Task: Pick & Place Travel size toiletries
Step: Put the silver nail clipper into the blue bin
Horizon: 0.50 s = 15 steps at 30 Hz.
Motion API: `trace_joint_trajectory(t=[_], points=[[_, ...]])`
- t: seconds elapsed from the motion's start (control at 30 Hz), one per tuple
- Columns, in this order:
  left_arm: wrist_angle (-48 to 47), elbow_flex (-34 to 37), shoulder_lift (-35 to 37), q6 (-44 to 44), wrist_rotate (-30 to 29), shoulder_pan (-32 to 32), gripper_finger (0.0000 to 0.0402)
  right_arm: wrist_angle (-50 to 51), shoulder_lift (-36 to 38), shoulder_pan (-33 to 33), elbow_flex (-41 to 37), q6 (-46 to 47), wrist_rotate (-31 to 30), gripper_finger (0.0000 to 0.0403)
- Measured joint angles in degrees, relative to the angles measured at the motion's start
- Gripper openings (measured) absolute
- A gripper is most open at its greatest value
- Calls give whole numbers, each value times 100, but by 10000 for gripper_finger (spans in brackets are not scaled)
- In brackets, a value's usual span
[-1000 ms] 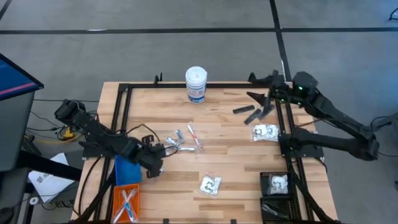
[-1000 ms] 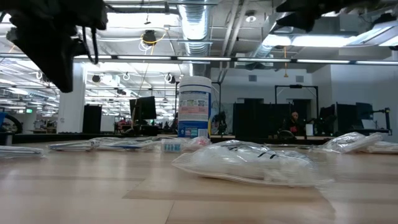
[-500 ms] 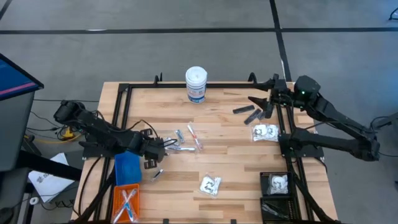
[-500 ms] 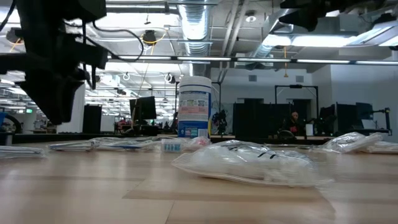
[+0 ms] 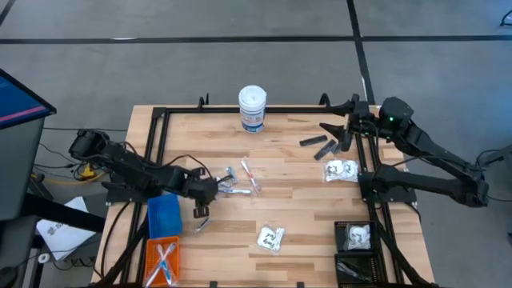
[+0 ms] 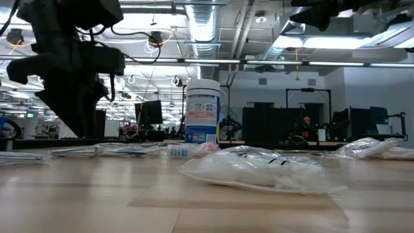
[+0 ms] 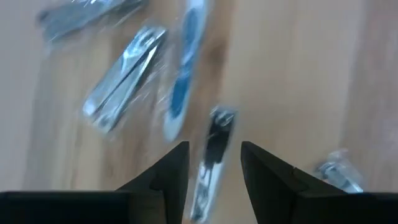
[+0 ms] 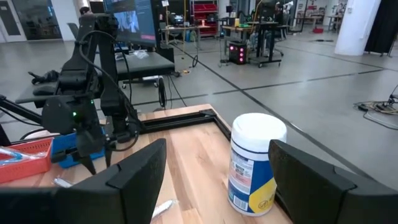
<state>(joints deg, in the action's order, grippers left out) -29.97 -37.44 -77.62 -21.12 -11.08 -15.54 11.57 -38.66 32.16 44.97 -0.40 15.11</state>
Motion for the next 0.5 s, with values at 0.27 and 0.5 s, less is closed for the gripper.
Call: trace_joint_trajectory(t=[0.27,0.5], points=[[264,228,0,580,-57,-12,140,-2,1,0,0,-3,0,276],[357,270,0,590,-300,30,140,-4,-1,0,2,-5,0,276]])
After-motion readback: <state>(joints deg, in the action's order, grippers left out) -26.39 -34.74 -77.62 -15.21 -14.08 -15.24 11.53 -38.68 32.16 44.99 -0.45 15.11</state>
